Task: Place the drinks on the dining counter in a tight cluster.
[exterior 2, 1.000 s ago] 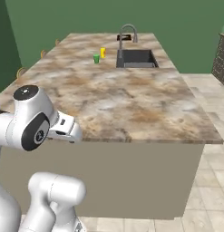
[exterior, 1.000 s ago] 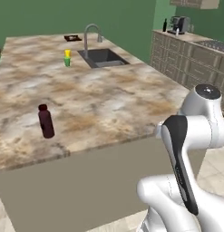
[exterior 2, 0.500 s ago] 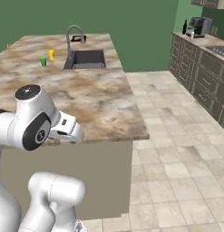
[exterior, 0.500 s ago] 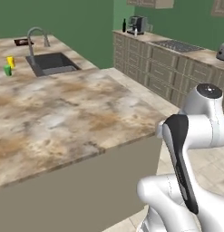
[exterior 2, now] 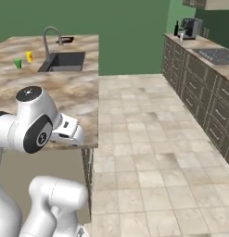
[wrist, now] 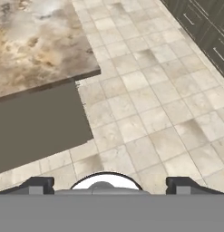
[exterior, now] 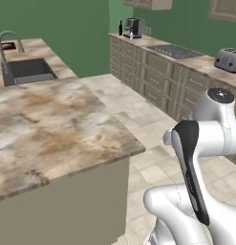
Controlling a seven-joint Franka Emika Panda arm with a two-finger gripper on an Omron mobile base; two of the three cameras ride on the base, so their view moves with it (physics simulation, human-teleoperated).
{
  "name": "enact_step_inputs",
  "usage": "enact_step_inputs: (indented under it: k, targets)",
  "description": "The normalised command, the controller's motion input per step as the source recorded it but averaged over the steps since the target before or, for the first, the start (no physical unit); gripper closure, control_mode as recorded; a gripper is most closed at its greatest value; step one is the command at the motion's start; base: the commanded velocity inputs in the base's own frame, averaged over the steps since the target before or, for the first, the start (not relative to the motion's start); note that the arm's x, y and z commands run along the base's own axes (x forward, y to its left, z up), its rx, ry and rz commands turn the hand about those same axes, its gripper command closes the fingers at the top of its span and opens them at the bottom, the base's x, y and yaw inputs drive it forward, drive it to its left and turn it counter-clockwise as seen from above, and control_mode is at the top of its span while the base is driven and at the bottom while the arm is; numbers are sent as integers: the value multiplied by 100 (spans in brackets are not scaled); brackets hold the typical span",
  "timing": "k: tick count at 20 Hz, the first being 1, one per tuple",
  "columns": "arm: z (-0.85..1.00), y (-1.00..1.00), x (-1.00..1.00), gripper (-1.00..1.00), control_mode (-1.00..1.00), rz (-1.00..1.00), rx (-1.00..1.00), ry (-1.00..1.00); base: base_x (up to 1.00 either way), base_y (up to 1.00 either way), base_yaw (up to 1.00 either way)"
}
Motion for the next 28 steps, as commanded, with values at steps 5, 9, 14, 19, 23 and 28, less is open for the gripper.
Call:
enact_step_inputs:
  k: [5,9,14,19,23,28]
  targets:
    - [0,0,0,-100,100,0,0,0,70,-100,7]
    - [0,0,0,-100,100,0,0,0,100,-100,28]
    - [0,0,0,-100,100,0,0,0,100,-94,44]
    - [0,0,0,-100,100,0,0,0,100,-99,35]
    - [0,0,0,-100,100,0,0,0,100,-96,20]
    - [0,0,0,-100,100,0,0,0,100,-56,13]
